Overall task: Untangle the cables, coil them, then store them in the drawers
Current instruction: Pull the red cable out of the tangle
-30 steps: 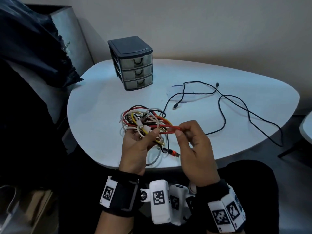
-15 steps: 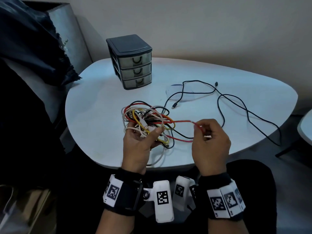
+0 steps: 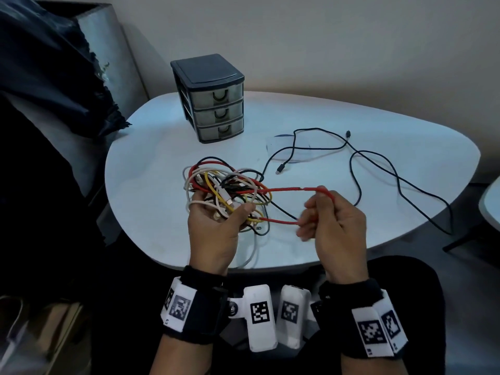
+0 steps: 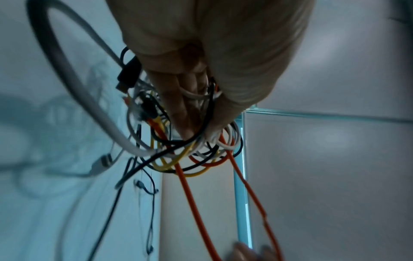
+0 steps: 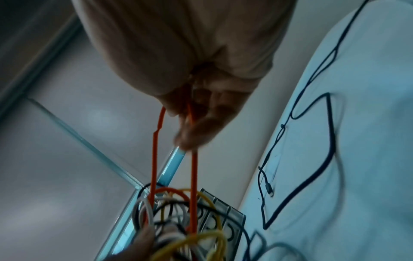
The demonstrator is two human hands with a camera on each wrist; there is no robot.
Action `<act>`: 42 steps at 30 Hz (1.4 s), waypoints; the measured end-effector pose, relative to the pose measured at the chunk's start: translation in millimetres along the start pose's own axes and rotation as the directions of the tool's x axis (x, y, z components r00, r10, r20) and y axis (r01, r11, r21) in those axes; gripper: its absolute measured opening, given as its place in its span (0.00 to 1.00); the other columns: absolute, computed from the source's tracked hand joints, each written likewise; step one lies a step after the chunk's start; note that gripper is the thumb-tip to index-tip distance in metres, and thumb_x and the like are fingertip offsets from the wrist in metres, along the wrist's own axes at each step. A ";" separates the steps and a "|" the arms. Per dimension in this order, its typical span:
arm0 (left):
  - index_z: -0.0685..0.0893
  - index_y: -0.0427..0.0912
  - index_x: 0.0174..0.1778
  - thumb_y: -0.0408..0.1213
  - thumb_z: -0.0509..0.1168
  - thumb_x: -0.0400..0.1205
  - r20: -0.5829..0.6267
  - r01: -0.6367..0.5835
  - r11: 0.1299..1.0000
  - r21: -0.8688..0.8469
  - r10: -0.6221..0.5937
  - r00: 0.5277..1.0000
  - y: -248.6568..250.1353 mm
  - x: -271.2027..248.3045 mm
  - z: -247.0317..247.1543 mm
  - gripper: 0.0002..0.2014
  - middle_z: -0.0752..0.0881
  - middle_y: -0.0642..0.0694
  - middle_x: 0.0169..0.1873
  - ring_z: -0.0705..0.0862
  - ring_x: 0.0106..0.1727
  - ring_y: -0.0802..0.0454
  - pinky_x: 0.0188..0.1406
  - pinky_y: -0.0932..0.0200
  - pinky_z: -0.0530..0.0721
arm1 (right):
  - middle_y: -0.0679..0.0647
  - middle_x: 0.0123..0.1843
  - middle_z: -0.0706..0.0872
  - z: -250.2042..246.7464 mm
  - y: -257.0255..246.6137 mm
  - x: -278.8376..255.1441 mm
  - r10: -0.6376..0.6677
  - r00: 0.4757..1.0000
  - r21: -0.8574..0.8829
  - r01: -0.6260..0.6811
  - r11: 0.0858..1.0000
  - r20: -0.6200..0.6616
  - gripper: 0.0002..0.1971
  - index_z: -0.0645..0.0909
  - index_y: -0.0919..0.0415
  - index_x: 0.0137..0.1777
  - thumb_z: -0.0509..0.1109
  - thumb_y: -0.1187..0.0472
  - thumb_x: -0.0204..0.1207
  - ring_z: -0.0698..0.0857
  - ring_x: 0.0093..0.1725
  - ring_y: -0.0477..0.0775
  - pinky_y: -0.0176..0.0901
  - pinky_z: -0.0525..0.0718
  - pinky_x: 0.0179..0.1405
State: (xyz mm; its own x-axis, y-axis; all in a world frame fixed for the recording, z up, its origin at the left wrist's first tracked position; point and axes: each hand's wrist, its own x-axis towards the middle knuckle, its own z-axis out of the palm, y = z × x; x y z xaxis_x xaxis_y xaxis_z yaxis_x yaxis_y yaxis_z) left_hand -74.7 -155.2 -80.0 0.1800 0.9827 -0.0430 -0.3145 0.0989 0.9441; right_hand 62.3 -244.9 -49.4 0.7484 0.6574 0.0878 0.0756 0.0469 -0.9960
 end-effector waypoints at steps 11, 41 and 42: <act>0.78 0.46 0.67 0.20 0.79 0.69 0.002 -0.033 0.999 0.029 0.033 0.999 3.4 -0.1 -9.3 0.32 0.90 0.42 0.56 0.90 0.55 0.37 0.39 0.55 0.89 | 0.52 0.17 0.69 -1.1 5.0 -2.1 -0.086 0.992 -0.008 0.086 0.996 -0.092 0.27 0.77 0.65 0.27 0.67 0.45 0.83 0.71 0.17 0.52 0.48 0.80 0.25; 0.79 0.52 0.69 0.39 0.61 0.88 0.129 0.033 0.991 -0.127 -0.016 0.992 53.6 -4.4 22.6 0.14 0.91 0.49 0.46 0.92 0.45 0.44 0.41 0.48 0.89 | 0.38 0.44 0.89 -16.1 6.4 10.8 0.052 0.955 -0.524 0.114 0.844 0.291 0.15 0.84 0.34 0.60 0.71 0.37 0.74 0.83 0.39 0.39 0.37 0.81 0.46; 0.80 0.52 0.69 0.40 0.60 0.88 0.135 0.050 0.990 -0.131 -0.032 0.990 55.1 -5.0 24.4 0.13 0.91 0.50 0.45 0.92 0.48 0.42 0.43 0.46 0.89 | 0.36 0.46 0.89 -12.3 8.4 11.0 0.049 0.951 -0.519 0.123 0.846 0.305 0.13 0.84 0.35 0.59 0.71 0.39 0.76 0.84 0.42 0.38 0.36 0.81 0.46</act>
State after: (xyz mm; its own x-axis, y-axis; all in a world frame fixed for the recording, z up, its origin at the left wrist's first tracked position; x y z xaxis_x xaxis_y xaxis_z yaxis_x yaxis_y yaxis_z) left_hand -70.2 -158.5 -19.8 0.3143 0.9489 -0.0283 -0.4242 0.1671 0.8900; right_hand 79.3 -246.5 -56.6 0.5147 0.8569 0.0300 0.4980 -0.2703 -0.8240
